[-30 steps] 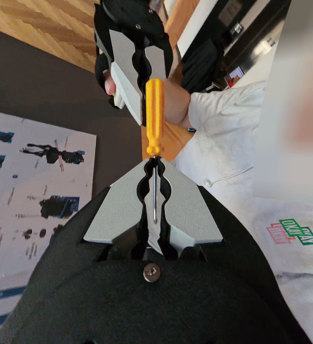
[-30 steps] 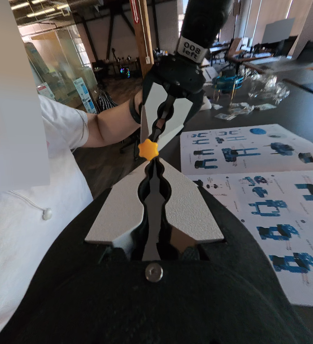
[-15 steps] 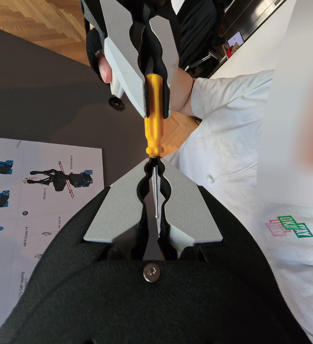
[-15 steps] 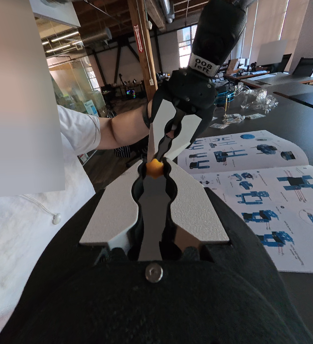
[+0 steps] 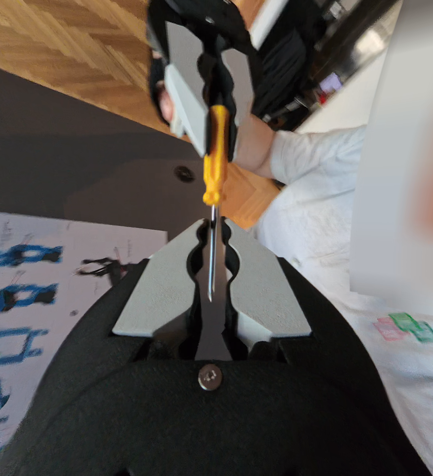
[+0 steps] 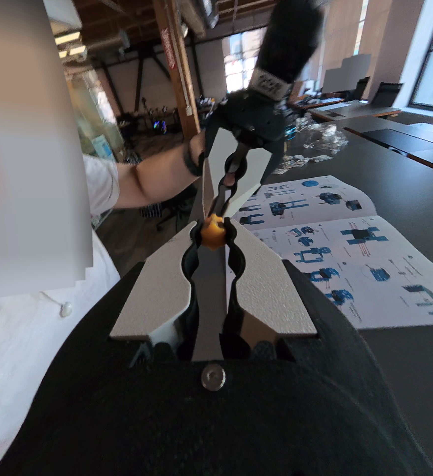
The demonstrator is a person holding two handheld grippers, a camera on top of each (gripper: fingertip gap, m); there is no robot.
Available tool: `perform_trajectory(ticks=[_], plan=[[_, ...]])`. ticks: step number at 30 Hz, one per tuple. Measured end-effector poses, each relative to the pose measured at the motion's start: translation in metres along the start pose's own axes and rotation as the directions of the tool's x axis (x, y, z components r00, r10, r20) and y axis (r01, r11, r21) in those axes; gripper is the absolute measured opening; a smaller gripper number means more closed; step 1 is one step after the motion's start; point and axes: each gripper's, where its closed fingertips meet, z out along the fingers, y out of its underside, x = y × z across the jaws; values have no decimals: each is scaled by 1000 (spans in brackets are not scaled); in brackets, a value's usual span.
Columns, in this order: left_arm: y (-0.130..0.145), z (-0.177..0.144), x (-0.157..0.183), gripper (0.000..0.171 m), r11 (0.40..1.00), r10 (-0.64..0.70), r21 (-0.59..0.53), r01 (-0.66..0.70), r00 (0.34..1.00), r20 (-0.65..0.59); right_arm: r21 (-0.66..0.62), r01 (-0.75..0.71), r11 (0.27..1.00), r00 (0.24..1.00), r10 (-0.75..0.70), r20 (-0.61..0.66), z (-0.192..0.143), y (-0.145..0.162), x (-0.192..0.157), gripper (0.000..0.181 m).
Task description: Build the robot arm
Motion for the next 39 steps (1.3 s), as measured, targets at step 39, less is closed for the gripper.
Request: perform_trajectory(ticks=[39], plan=[[75,-69,-103,20,922,-112,364,-132,809,577,-547,782,299,295,-950,-97,45,105,-6,16]])
